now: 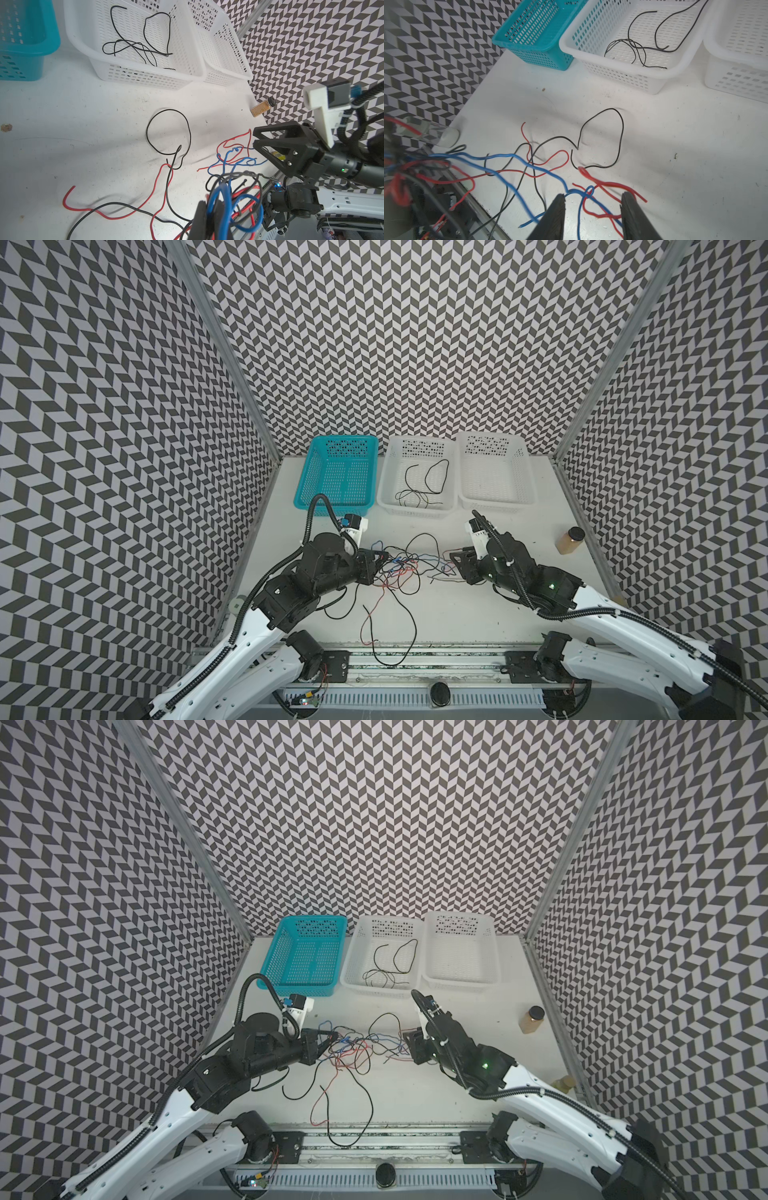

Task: Untangle the cables

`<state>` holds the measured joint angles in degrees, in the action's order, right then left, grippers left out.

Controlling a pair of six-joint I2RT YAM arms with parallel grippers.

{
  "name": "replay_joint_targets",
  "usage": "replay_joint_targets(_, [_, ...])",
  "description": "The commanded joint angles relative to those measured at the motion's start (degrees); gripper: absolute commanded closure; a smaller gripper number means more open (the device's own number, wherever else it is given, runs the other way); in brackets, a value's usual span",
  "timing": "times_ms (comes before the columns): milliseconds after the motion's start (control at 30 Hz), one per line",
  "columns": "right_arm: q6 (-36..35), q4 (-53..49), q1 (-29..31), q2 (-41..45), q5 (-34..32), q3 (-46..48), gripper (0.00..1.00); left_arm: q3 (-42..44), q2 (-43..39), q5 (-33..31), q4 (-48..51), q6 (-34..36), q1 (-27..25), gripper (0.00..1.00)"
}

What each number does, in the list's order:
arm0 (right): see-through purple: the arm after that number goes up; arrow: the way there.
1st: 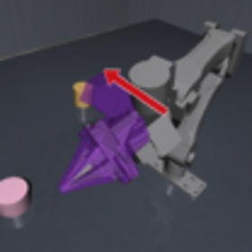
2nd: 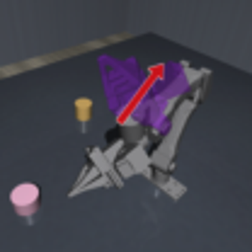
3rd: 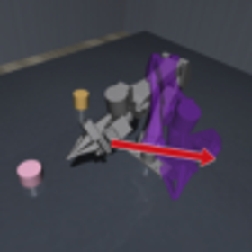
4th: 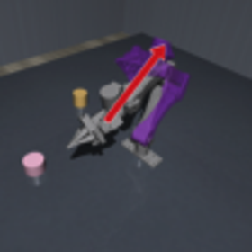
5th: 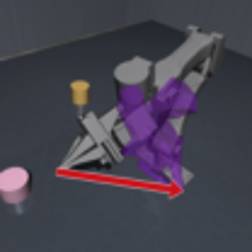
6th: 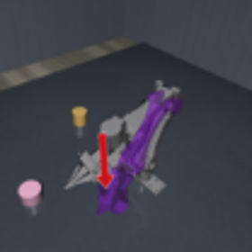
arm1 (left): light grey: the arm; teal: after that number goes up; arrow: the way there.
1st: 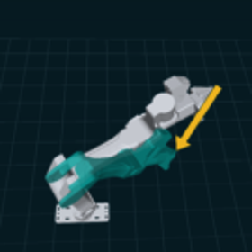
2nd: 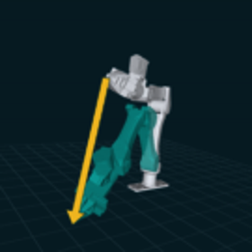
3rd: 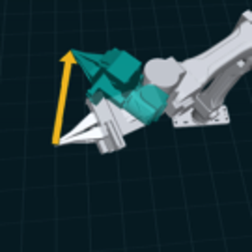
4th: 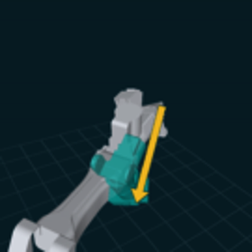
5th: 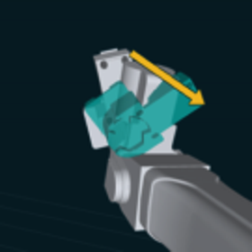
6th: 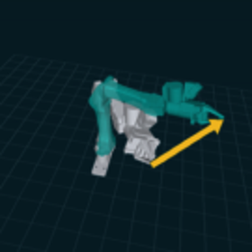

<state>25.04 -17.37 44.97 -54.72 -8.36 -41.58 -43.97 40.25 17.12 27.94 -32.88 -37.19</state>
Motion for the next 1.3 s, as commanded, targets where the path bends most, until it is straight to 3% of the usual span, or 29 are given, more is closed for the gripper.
replay_joint_targets(0, [-0.9, 0.6, -2.0, -0.7, -1.2, -0.4, 0.52, -1.7, -1.0, 1.1, -1.3, 1.0, 0.0, 1.00])
replay_joint_targets(333, [-1.5, 6.4, -2.2, -7.1, 0.3, 1.3, 0.55, -2.2, -1.5, 1.6, -0.7, 1.6, 0.0, 1.00])
replay_joint_targets(433, [-1.7, 5.7, -2.4, -8.2, -1.4, 0.0, 0.68, -2.2, -1.9, 2.3, -0.5, 1.9, 0.0, 1.00])
replay_joint_targets(533, [-1.8, 4.9, -2.9, -7.0, -4.5, -1.0, 0.91, -2.2, -2.9, 1.9, 1.5, 2.7, 0.0, 1.00])
replay_joint_targets(600, [-2.1, 4.0, -3.3, -5.0, -6.8, -1.6, 0.99, -2.1, -3.1, -0.9, 4.4, 2.9, 0.0, 1.00])
replay_joint_targets(667, [-3.2, 3.3, -4.5, -1.6, -9.6, -2.4, 1.00, -1.8, -2.5, -4.1, 7.9, 2.5, 0.2, 1.00])
replay_joint_targets(767, [-4.0, -0.1, -8.8, 3.0, -9.7, -5.6, 1.00, 0.4, -0.6, -5.5, 10.2, 0.3, 1.4, 1.00])
replay_joint_targets(1000, [-1.7, -6.6, -23.1, 10.1, 0.0, -14.5, 1.00, 5.7, -0.1, -7.7, 9.4, -4.9, 4.5, 1.00])
replay_joint_targets(1167, [-1.8, -16.9, -30.5, 11.2, -6.5, -22.4, 1.00, 5.9, -1.7, -12.9, 11.9, -6.5, 5.9, 1.00])
replay_joint_targets(1267, [-1.2, -18.8, -36.3, 12.7, -4.7, -24.4, 1.00, 7.1, -3.4, -13.3, 11.2, -7.5, 7.1, 1.00])
